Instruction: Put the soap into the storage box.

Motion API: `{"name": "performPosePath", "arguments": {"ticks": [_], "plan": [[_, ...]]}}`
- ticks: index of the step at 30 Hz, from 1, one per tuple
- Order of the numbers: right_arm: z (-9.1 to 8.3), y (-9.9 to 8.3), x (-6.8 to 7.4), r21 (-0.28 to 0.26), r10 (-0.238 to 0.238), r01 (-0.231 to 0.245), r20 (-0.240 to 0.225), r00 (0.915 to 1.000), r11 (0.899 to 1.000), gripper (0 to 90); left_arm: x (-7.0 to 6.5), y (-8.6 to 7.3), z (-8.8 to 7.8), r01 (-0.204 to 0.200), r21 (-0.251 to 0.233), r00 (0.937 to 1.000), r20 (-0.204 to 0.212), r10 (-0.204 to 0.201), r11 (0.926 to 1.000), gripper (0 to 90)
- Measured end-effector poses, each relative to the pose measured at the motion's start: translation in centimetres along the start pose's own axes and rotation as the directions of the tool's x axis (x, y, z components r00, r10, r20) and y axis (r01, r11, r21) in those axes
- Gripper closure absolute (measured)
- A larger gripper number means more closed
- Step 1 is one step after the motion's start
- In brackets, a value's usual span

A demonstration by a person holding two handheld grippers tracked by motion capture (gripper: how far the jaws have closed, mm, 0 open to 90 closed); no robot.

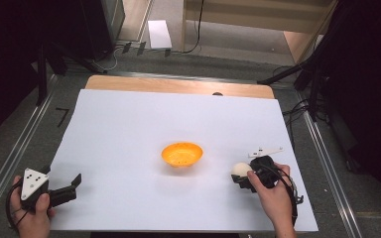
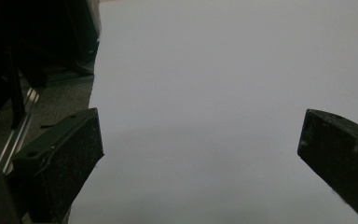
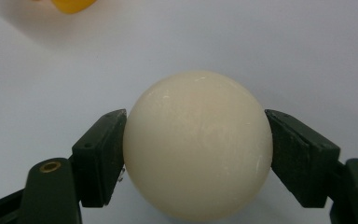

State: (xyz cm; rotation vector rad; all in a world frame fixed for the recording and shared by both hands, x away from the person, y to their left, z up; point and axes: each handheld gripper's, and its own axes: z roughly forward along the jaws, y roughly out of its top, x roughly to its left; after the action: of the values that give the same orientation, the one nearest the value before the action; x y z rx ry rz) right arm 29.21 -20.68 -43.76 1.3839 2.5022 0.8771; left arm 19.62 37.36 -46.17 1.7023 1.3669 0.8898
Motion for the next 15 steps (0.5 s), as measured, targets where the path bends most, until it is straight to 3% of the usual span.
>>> {"name": "performPosePath", "arguments": {"ticks": [15], "plan": [[-0.1, 1.3, 0.4, -0.007, -0.005, 0.005, -0.011, 0.9999, 1.0, 25.0, 0.0, 0.0, 0.0, 0.002, -0.001, 1.0, -0.001, -0.002, 1.0, 0.0]]}}
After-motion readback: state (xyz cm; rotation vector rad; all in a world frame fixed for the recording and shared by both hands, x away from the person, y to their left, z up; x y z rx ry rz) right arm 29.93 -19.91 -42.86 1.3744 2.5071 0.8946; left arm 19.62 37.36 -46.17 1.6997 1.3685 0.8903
